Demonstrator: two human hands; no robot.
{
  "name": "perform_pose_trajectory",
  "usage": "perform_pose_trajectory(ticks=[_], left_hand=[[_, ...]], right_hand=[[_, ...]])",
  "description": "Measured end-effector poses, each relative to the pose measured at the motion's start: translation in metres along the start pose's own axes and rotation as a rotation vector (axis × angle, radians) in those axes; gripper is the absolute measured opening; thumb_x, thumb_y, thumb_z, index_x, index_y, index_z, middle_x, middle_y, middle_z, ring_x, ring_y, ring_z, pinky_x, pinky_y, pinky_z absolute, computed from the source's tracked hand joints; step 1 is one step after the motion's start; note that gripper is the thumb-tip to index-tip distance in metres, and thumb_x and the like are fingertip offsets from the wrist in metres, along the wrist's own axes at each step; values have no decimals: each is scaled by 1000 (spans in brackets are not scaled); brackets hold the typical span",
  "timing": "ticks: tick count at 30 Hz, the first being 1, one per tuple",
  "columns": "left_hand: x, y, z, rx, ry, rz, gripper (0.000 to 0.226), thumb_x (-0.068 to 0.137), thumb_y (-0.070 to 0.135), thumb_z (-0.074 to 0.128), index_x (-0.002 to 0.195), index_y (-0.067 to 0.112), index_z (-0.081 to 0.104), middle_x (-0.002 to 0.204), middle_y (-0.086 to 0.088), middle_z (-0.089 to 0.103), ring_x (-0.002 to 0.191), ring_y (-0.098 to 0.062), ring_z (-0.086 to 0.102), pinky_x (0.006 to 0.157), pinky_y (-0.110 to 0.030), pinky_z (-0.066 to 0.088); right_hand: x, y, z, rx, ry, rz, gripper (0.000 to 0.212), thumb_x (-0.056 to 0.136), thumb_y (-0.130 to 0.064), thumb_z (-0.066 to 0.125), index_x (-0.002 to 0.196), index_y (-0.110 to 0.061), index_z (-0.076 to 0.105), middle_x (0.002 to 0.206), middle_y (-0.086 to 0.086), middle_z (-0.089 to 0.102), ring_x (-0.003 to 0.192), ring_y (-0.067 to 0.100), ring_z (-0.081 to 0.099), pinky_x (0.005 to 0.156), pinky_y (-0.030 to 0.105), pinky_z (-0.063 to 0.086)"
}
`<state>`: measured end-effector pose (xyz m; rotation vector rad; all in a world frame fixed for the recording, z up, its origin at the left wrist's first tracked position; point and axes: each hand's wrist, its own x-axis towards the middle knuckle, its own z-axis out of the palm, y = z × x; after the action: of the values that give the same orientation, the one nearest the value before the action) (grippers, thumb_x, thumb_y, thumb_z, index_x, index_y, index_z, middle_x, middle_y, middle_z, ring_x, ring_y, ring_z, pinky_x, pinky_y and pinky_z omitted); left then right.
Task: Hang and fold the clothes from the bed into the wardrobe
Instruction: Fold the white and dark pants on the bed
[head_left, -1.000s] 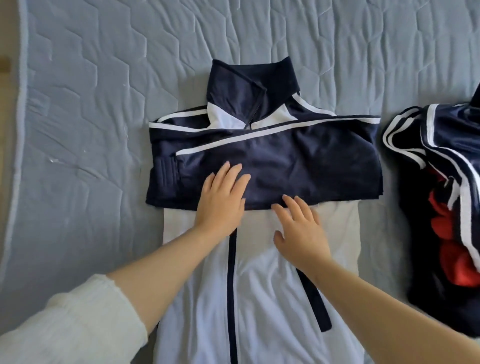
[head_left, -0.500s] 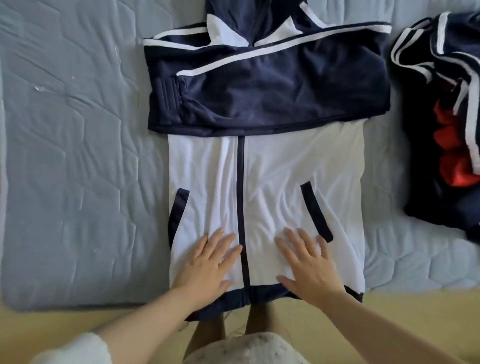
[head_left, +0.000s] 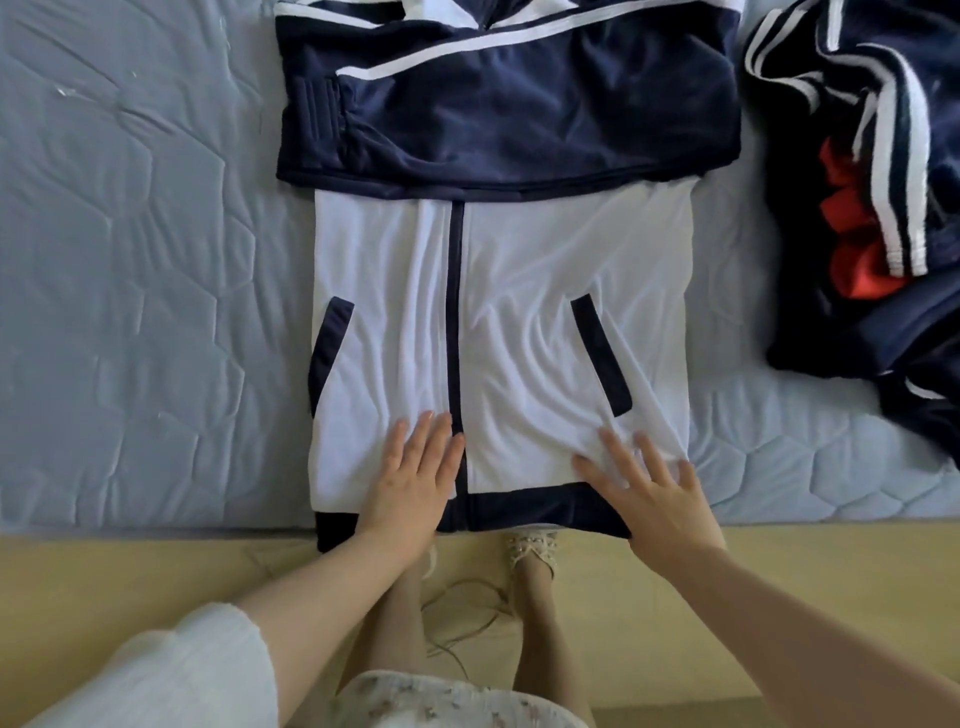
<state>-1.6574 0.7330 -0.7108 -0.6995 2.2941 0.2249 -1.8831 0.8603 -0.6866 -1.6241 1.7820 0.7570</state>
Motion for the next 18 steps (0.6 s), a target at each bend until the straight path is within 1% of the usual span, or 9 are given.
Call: perform_pose_trajectory(ticks=[3,5,6,7,8,10,12,15,18], left_hand=[[-1,11,2,-18,-14,-65,82,97,44,32,136,6,-30,136,-15,-42,131,-39,-33,103,-56,-22],[0,18,2,-48,-7,-115,89,92,56,34,141,8,-23,145,-13,-34,139,-37,-23,108,-55,-18],[0,21,2,-63,8,-137,88,91,58,33,144,9,-18,151,-13,-27,141,-36,-18,110,-54,-15],[-1,23,1,-72,21,-156,87,90,59,32,147,11,-14,154,-12,-20,142,-35,-15,111,-54,-12],[-3,25,1,-82,28,-168,86,90,60,31,148,13,-11,156,-11,-15,143,-33,-13,111,-54,-11],[-6,29,-1,-119,18,-164,87,87,66,30,148,21,-12,157,-9,-12,143,-32,-12,110,-55,-13],[-8,35,-4,-185,9,-131,87,84,70,31,147,29,-12,157,-5,-12,144,-29,-14,108,-55,-17],[-4,46,-13,-252,3,-27,83,85,69,32,147,34,-9,157,0,-12,143,-23,-16,106,-55,-21],[-1,55,-16,-273,-31,32,84,84,67,39,147,34,-7,157,-1,-14,143,-25,-19,105,-54,-22]], right_hand=[[-6,8,11,9,-11,-3,92,86,-6,50,144,-35,-14,153,5,-24,141,32,4,97,41,40],[-8,13,13,61,51,-3,82,84,-3,50,146,-33,6,154,6,5,130,27,30,81,31,47],[-8,16,13,89,126,-23,75,80,-2,56,143,-29,25,144,6,31,118,25,45,72,30,49],[-9,20,12,101,199,-46,69,69,0,68,131,-23,48,121,5,55,99,24,57,59,29,50],[-12,25,11,103,267,-61,62,53,3,78,111,-17,66,91,3,66,78,23,63,45,26,48],[-21,34,12,99,374,-81,53,31,11,80,79,-11,73,60,0,61,55,22,61,31,23,41],[-31,38,16,105,424,-70,48,26,15,75,67,-10,71,54,1,58,50,22,59,30,23,39],[-42,41,24,135,420,20,44,24,18,74,58,-8,66,51,3,54,47,25,56,31,24,40],[-45,41,29,127,390,123,43,27,14,79,64,-4,68,60,10,60,56,30,62,45,36,50]])
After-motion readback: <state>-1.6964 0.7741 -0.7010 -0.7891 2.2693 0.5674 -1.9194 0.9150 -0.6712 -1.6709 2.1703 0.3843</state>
